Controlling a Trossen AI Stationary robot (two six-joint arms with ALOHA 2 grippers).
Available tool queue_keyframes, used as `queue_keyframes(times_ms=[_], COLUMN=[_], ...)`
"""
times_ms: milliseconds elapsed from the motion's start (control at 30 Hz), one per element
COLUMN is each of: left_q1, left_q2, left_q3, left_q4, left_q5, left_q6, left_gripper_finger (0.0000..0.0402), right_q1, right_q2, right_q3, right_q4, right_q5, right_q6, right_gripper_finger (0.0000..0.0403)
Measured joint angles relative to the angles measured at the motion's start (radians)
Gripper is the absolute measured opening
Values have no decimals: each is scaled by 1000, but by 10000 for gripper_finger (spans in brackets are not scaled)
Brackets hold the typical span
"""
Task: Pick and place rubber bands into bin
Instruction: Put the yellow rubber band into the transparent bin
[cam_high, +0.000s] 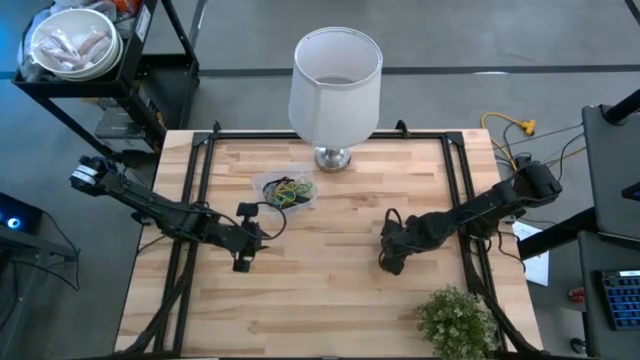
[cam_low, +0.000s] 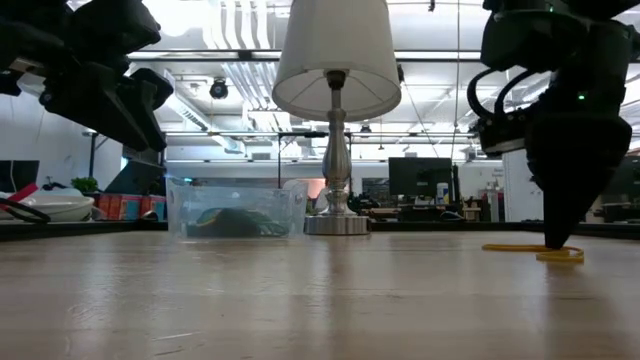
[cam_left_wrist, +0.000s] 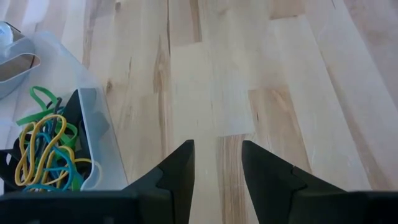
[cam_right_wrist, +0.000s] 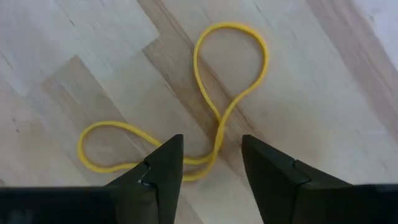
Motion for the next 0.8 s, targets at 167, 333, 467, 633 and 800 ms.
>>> queue_keyframes(times_ms=[167, 333, 467, 633, 800], left_q1=[0, 0, 0, 0, 0], left_q2=[0, 0, 0, 0, 0], left_q3=[0, 0, 0, 0, -1], left_q4=[0, 0, 1, 1, 1], left_q5=[0, 0, 0, 0, 0], left_q6=[0, 0, 0, 0, 0], left_gripper_finger=[118, 118, 118, 118, 118], right_q1=[0, 0, 0, -1, -1], right_q2=[7, 33, 68, 75, 76], right_q3=[-5, -2, 0, 0, 21], right_q4=[49, 56, 54, 50, 34], right_q5=[-3, 0, -5, -11, -22], right_q6=[-2, -6, -9, -45, -105], right_gripper_finger=[180, 185, 165, 109, 27])
